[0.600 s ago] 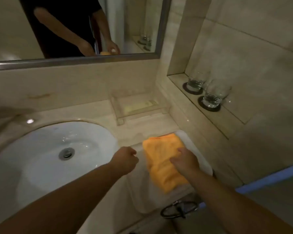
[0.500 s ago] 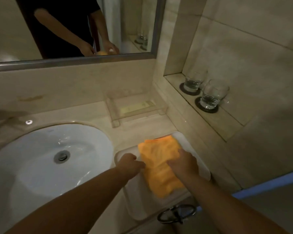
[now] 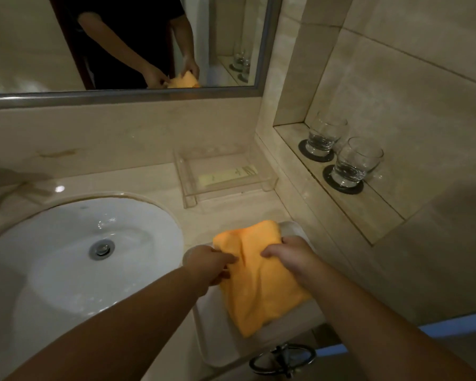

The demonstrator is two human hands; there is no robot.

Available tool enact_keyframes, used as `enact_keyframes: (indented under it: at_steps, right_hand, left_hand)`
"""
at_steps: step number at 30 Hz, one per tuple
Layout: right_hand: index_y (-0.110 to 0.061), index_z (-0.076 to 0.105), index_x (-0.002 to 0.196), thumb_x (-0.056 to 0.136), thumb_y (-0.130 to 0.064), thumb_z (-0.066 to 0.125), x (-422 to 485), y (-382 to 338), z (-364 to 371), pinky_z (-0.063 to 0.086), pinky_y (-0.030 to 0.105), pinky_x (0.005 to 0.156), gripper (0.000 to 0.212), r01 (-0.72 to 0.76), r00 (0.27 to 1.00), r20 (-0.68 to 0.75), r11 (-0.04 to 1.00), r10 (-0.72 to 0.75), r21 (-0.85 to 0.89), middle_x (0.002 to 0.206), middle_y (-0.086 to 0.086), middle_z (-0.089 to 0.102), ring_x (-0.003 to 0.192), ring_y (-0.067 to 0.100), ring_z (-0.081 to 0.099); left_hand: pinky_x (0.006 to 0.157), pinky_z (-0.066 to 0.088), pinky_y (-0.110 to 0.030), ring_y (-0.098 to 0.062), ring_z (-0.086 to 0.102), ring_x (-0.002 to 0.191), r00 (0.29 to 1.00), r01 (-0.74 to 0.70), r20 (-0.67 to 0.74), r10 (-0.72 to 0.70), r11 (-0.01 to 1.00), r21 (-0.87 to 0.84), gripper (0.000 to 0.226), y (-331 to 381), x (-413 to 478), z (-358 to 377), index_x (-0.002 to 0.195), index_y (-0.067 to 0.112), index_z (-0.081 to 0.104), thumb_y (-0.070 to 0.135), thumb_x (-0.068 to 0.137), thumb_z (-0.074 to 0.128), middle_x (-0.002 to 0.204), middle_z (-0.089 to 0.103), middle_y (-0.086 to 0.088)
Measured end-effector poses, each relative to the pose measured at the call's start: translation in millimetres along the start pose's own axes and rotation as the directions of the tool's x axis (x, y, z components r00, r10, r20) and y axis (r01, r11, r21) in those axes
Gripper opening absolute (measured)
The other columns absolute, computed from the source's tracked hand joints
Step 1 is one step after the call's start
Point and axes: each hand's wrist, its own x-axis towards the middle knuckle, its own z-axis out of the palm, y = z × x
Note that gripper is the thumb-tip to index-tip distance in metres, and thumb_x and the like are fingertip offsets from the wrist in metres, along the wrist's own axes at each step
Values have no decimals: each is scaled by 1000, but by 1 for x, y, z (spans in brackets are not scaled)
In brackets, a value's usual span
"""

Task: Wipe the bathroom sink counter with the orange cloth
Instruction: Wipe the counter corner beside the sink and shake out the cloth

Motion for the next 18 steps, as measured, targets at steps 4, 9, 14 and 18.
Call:
enact_keyframes:
  at_steps: [4,9,14,18]
  right_hand:
    - [-1,60,107,67,-6,72,-16,-43,-2,50,35,72,42,7,957,273,947,-100,321,94,14,66,84,30,63]
    - [1,73,89,36,-16,86,-26,-73,18,59,36,63,57,-89,799,532,820,-281,566,88,18,73,77,29,71]
    - [-4,77,78,17,-29,93,-42,-96,68,59,35,59,68,-152,740,540,683,-401,715,83,15,75,73,26,72]
    - [-8,77,88,77,-57,55,-69,-116,112,60,39,68,55,-186,768,512,631,-385,753,98,15,74,86,26,72]
  left_hand:
    - [49,39,-24,-17,52,53,995,-10,97,28,984,-180,16,3,-12,-37,86,2,60,15,77,66,63,59,-7]
    - [70,43,-30,-16,55,74,947,1,305,102,948,-319,41,0,-35,-87,88,17,60,52,70,66,77,63,-1]
    - [84,50,-45,-33,65,99,954,149,299,27,823,-548,90,-16,-58,-131,116,9,57,72,51,52,113,66,-18]
    - [64,57,-34,-26,72,79,951,-21,220,217,754,-656,72,-22,-86,-167,107,9,65,59,55,71,94,73,-15]
